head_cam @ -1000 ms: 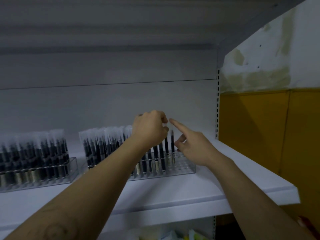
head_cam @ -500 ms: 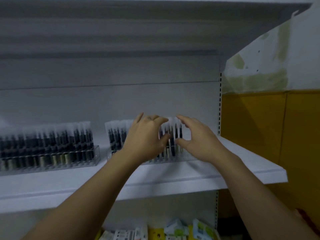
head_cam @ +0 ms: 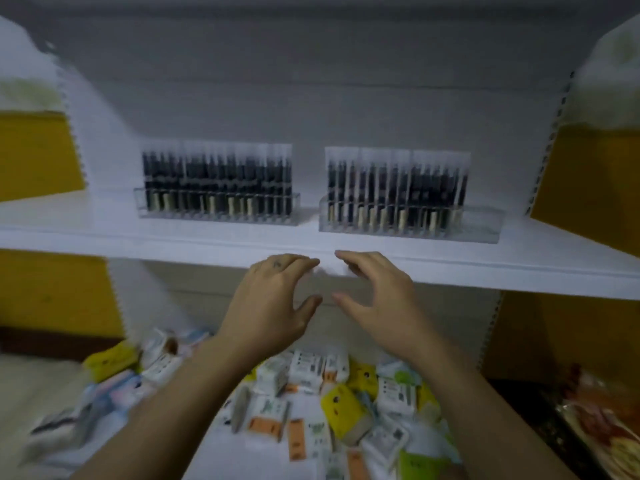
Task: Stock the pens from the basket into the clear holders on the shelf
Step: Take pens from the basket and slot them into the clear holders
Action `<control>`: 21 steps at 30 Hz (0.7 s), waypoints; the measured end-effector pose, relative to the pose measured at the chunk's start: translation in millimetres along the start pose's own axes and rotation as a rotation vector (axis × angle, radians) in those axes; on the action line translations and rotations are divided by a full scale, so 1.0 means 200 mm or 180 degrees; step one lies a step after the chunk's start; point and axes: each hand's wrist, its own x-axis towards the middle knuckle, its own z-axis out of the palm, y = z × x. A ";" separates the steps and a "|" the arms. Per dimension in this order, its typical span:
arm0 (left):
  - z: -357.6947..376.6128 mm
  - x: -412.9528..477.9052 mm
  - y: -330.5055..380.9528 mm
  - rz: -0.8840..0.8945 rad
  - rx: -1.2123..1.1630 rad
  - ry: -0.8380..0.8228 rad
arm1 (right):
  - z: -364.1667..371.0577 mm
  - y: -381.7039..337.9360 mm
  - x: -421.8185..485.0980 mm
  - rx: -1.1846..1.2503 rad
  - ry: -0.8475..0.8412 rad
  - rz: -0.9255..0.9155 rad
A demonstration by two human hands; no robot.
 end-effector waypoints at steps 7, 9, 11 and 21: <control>0.23 -0.49 -0.24 -0.0654 -0.0083 -0.0560 | 0.52 0.03 -0.24 0.0006 -0.0883 0.0226; 0.32 -0.62 -0.29 -0.0858 -0.0177 -0.0728 | 0.67 0.07 -0.31 0.0023 -0.1288 0.0398; 0.42 -0.75 -0.34 -0.1069 -0.0223 -0.0980 | 0.82 0.11 -0.38 0.0026 -0.1641 0.0583; 0.81 -1.35 -0.51 -0.2074 -0.0438 -0.2194 | 1.37 0.33 -0.76 0.0141 -0.2875 0.1335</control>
